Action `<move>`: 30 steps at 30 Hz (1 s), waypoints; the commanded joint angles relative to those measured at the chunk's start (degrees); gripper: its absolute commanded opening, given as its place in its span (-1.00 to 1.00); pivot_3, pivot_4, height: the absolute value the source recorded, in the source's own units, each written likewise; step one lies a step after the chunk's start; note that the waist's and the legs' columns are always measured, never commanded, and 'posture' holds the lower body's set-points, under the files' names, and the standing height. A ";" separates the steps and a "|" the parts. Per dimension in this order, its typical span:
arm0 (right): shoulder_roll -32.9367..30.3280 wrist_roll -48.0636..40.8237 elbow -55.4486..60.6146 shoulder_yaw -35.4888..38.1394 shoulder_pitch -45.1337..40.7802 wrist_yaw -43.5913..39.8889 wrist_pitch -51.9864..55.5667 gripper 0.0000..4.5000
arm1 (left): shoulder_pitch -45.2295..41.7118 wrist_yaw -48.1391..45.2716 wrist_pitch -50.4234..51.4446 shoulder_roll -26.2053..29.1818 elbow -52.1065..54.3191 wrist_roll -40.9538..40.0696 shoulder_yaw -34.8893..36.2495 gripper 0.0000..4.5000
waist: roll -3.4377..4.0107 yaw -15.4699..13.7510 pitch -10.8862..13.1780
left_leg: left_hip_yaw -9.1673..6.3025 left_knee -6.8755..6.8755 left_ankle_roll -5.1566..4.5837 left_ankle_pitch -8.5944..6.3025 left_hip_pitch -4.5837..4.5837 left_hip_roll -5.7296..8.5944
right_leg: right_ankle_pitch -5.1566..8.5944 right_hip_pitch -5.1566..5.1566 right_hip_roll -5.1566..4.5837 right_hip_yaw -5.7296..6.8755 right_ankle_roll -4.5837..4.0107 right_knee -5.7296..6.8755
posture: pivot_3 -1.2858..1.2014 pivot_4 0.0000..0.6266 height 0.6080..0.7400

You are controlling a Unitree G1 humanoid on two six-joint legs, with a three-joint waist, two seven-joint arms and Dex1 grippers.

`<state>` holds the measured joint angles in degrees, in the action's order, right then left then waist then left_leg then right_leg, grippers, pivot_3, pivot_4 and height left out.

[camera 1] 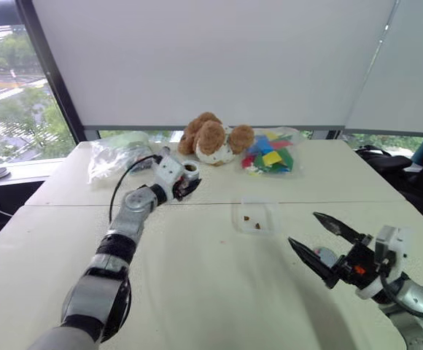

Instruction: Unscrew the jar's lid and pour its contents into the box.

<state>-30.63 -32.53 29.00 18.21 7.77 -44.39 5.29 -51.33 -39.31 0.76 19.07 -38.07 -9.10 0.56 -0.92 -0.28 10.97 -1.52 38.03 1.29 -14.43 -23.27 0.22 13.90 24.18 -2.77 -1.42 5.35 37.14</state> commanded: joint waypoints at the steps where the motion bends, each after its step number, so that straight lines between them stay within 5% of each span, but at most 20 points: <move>1: -1.22 1.02 -1.84 -3.62 -2.98 -5.43 -3.68 0.93 | 8.95 0.88 10.06 1.67 17.30 -10.63 8.55 0.09 | 0.02 0.23 -0.01 | -0.01 0.01 0.00 0.00 0.00 -0.03 | 0.00 -0.01 -0.02 -0.01 0.00 -0.01 | 0.03 -0.52 1.00; 8: -1.85 1.44 -5.50 -9.58 -7.03 -13.18 -6.64 0.93 | 28.13 9.70 14.55 2.93 36.16 -13.63 16.64 0.09 | 0.02 0.55 -0.05 | -0.20 -0.02 0.01 0.00 0.16 -0.19 | 0.00 -0.06 -0.04 -0.05 -0.02 0.15 | 0.03 -0.52 1.00; 15: -3.08 2.13 -9.62 -9.92 -7.16 -17.16 -8.98 0.93 | 39.03 11.79 8.40 3.58 39.09 -11.13 18.87 0.09 | 0.00 -0.44 -0.06 | -0.16 -0.11 0.01 -0.02 0.92 -0.13 | 0.14 -0.97 -0.14 0.00 -0.24 -0.21 | 0.03 -0.52 1.00; 29: -4.05 1.46 -10.50 -8.72 -6.22 -17.38 -8.97 0.93 | 43.76 16.34 0.84 1.21 32.13 -9.41 18.73 0.09 | 0.21 -0.12 -0.29 | -0.12 -0.12 0.01 -0.03 0.98 -0.16 | 0.15 -0.96 -0.14 -0.03 -0.25 -0.19 | 0.03 -0.52 1.00; 30: -4.18 1.33 -10.47 -8.70 -6.26 -17.43 -8.85 0.98 | 43.66 16.24 1.16 1.24 32.56 -9.89 18.80 0.31 | 0.21 -0.12 -0.29 | -0.12 -0.13 0.01 -0.03 0.98 -0.16 | 0.15 -0.96 -0.14 -0.03 -0.25 -0.19 | 0.03 -0.52 1.00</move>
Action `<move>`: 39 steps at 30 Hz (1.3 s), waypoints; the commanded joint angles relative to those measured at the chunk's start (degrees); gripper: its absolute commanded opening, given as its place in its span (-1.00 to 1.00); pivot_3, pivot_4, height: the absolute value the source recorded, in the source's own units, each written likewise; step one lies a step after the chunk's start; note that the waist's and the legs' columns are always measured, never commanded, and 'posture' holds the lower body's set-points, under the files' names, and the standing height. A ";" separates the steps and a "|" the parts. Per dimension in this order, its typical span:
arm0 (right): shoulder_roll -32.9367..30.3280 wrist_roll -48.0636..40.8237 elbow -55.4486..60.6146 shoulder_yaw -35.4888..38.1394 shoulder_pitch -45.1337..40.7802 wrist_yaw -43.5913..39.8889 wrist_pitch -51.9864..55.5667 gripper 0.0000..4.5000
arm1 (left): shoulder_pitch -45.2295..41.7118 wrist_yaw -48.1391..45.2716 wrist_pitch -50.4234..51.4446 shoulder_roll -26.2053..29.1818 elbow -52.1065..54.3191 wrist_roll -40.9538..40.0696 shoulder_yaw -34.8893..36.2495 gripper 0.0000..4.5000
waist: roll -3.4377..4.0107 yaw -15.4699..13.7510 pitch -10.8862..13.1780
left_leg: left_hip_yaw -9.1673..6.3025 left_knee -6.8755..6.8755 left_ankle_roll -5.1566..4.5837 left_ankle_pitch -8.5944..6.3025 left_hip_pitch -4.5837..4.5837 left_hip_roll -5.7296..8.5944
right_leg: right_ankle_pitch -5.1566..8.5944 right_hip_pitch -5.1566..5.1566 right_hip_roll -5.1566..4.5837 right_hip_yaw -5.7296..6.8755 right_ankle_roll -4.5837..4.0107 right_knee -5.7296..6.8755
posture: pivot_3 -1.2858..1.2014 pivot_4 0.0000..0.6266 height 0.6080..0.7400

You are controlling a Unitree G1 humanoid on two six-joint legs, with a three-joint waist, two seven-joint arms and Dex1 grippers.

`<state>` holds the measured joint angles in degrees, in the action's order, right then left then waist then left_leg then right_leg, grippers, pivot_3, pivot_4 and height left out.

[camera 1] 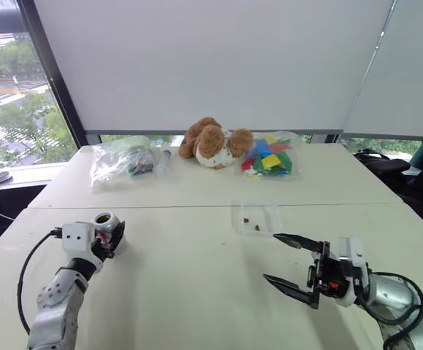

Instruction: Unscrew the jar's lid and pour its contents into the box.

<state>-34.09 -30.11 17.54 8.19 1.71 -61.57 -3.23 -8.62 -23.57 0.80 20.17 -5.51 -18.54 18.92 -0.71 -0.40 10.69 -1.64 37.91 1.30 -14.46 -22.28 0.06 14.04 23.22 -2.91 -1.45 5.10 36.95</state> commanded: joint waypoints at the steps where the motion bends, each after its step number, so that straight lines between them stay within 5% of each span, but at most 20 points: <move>1: -0.88 -1.19 1.01 1.35 -0.28 -0.35 -0.23 1.00 | 1.01 0.58 1.66 0.23 0.81 -0.82 0.53 0.54 | 0.00 0.00 0.00 | 0.00 0.00 0.00 0.00 0.00 0.00 | 0.00 0.00 0.00 0.00 0.00 0.00 | 0.03 -0.52 1.00; 4: -1.29 -1.46 0.93 1.52 -0.55 -0.50 -0.01 1.00 | 1.67 0.87 3.19 0.47 3.36 -1.70 0.74 0.98 | 0.00 0.01 0.00 | 0.00 0.00 0.00 0.00 -0.01 0.00 | 0.00 0.00 0.00 0.00 0.00 0.00 | 0.03 -0.52 1.00; 13: -2.41 -1.96 1.08 2.33 -1.24 -0.52 1.30 1.00 | 6.38 1.49 6.75 3.03 8.82 -3.16 3.32 0.98 | -0.02 -0.22 0.01 | -0.01 0.00 0.00 0.00 -0.03 -0.01 | 0.02 0.00 -0.05 -0.01 -0.03 -0.07 | 0.03 -0.52 1.00; 30: -11.49 -4.08 -3.31 13.34 6.47 -10.52 0.39 1.00 | 30.53 -30.00 6.17 23.35 20.84 -8.81 10.49 0.98 | -0.04 -0.21 -0.02 | 0.25 -0.67 0.02 -0.01 -0.08 -0.09 | 0.17 0.05 -0.58 0.04 -0.29 -0.83 | 0.03 -0.52 1.00; 39: -13.89 -3.10 -7.01 16.23 9.78 -16.59 -2.75 1.00 | 33.38 -35.09 2.78 23.60 23.79 -9.92 12.56 0.98 | -0.03 -0.20 -0.02 | 0.51 -0.83 0.02 -0.01 -0.09 -0.25 | 0.18 0.07 -0.68 0.04 -0.29 -0.97 | 0.03 -0.52 1.00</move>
